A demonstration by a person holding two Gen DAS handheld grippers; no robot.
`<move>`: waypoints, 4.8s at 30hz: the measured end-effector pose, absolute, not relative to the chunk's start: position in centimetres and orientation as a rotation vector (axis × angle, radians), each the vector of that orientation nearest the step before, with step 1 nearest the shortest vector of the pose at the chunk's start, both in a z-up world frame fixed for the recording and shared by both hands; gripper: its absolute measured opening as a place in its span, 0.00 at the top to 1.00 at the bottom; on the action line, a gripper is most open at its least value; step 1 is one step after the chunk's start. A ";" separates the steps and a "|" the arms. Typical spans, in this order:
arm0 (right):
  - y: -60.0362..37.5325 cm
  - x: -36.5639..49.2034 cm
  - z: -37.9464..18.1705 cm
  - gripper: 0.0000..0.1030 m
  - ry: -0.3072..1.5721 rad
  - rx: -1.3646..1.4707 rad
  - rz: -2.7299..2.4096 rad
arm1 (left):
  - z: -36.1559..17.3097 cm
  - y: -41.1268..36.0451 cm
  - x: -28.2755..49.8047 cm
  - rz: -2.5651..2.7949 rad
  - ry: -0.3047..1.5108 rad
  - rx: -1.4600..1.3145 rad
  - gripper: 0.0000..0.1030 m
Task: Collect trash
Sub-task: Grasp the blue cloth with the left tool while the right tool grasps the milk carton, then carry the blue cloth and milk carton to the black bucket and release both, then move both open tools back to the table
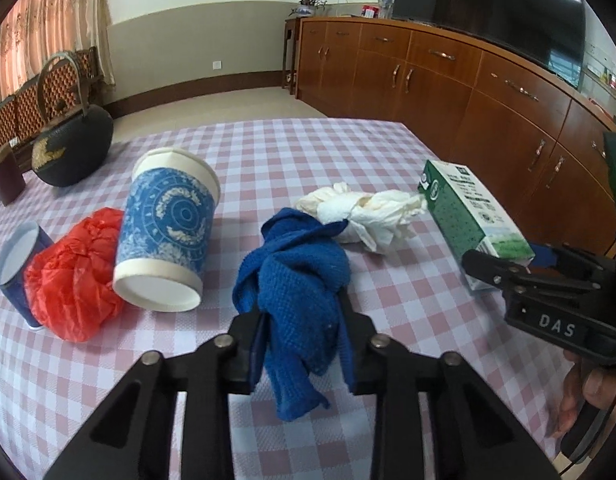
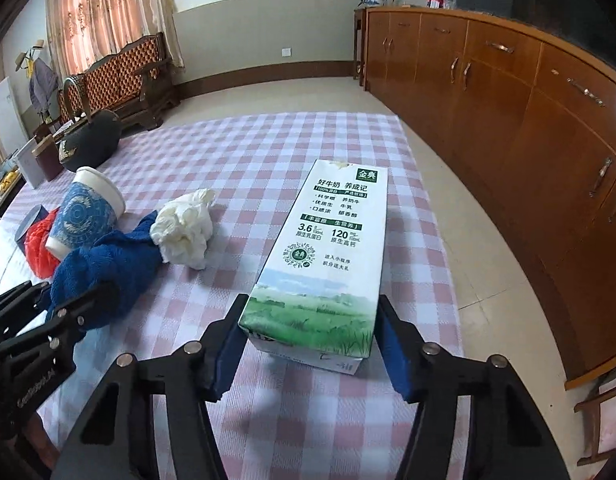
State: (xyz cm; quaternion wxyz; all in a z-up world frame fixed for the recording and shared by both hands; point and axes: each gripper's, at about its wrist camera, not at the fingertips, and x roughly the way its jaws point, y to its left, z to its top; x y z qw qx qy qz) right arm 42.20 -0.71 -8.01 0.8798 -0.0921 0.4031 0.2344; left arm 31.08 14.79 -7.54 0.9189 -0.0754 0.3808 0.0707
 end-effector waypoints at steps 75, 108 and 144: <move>-37.8 15.8 -13.3 0.43 0.951 -0.168 0.130 | -11.4 -19.5 19.7 -0.562 0.896 0.134 0.79; -38.3 19.0 -16.2 0.00 0.990 -0.112 0.039 | -12.6 -15.6 18.3 -0.346 0.889 0.090 0.05; -21.0 17.9 -4.2 0.00 0.679 -0.177 0.351 | -4.0 2.0 12.1 0.005 0.674 -0.074 0.04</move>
